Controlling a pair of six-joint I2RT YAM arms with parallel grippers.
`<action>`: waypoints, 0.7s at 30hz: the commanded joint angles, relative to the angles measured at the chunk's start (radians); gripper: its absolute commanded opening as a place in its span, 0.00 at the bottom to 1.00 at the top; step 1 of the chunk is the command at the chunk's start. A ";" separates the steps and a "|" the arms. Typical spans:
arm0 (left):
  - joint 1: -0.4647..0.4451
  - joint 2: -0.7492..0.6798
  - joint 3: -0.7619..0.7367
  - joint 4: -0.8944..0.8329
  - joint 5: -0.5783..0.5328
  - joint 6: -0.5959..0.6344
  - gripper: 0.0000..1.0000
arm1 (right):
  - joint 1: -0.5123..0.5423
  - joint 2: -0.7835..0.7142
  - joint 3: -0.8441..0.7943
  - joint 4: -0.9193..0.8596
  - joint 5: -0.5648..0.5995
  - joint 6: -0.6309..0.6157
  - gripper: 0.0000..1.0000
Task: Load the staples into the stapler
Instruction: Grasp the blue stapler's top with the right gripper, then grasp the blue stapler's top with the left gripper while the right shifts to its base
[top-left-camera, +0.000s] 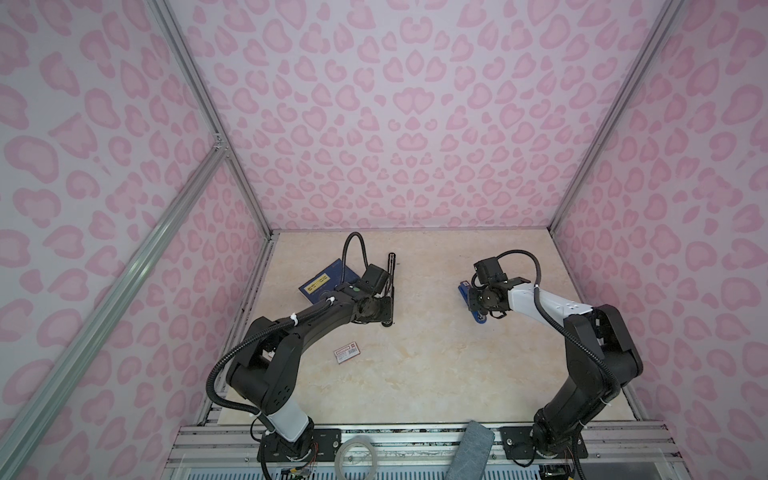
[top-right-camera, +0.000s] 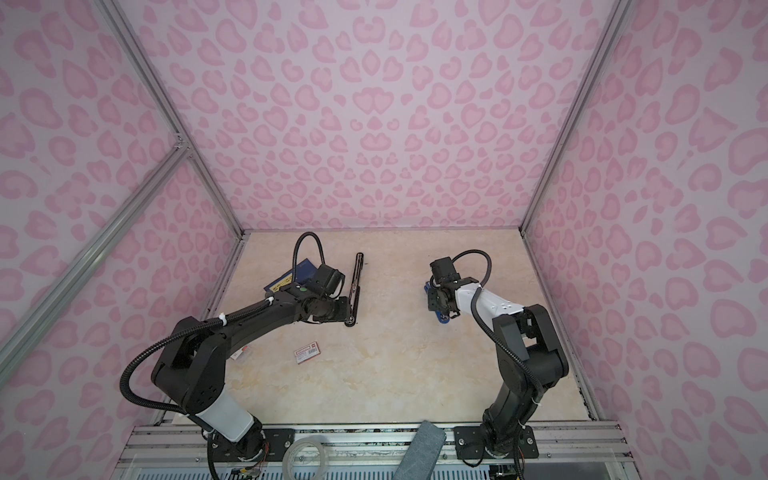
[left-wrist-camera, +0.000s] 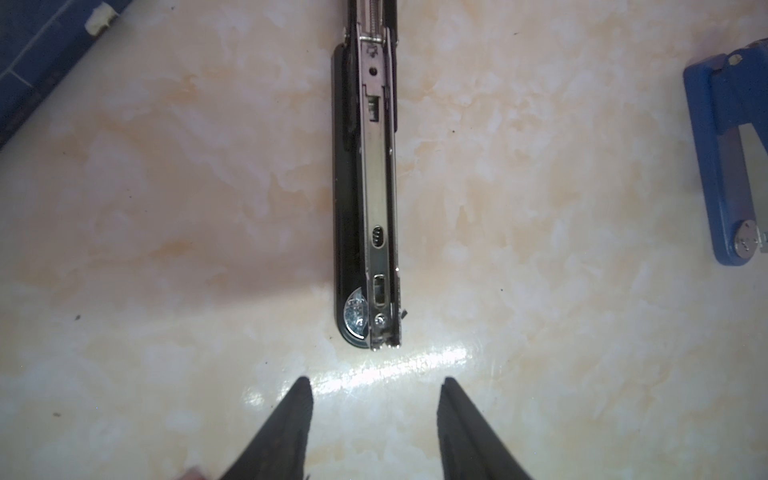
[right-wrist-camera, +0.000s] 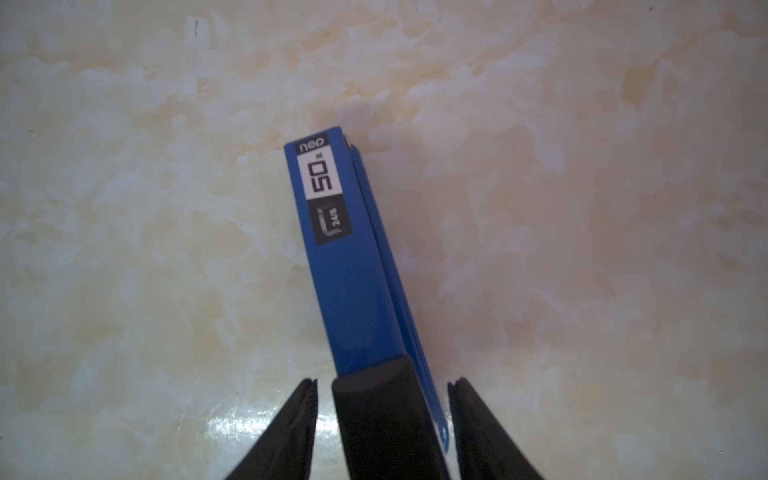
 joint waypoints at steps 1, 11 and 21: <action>0.003 -0.015 0.007 0.027 0.014 -0.009 0.52 | 0.015 0.022 0.009 -0.003 -0.017 -0.019 0.44; 0.003 -0.019 0.012 0.037 0.034 -0.026 0.52 | 0.192 0.057 0.079 -0.042 0.011 0.051 0.24; 0.003 -0.015 0.027 0.022 0.056 -0.050 0.52 | 0.353 0.134 0.168 -0.040 -0.033 0.174 0.45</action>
